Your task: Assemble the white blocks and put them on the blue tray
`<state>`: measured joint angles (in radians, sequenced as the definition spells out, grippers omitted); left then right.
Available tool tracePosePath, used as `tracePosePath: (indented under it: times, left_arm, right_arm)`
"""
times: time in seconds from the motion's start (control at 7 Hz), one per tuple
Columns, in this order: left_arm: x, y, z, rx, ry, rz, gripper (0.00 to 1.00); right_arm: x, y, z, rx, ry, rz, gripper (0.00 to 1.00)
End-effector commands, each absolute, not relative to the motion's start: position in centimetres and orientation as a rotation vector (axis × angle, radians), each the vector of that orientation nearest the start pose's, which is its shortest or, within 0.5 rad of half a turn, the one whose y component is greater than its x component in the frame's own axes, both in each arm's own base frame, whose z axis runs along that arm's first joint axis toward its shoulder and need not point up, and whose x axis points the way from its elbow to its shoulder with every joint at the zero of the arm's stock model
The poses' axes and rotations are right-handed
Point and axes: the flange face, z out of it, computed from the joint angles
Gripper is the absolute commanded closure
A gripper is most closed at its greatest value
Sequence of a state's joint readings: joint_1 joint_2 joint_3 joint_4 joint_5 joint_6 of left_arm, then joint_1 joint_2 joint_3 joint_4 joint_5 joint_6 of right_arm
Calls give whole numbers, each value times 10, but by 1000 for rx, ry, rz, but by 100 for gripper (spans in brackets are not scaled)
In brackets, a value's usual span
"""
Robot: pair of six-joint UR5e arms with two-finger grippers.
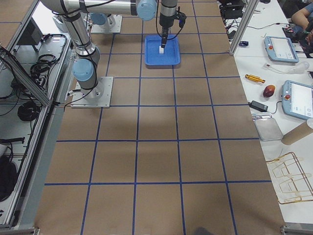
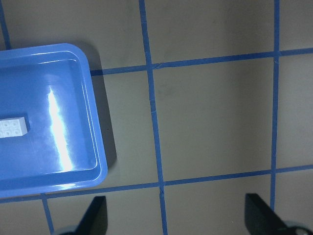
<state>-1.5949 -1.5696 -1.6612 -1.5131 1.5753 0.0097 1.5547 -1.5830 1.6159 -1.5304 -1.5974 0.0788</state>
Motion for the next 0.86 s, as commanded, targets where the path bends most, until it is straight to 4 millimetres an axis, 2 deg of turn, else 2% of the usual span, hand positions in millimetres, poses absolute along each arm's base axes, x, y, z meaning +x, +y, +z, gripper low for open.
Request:
tracePosePath:
  times: [0.0, 0.14, 0.57, 0.71]
  left_arm:
    - [-137, -500, 485, 65, 3135, -74, 0]
    - [-137, -503, 490, 65, 3135, -79, 0]
    - [-138, -506, 483, 72, 3136, -72, 0]
    - [-132, -508, 484, 58, 3144, -77, 0]
  right_arm:
    - [125, -481, 468, 159, 3155, 113, 0]
    - [125, -480, 467, 156, 3157, 118, 0]
    - [125, -479, 469, 156, 3155, 115, 0]
    - [126, -478, 469, 154, 3154, 113, 0]
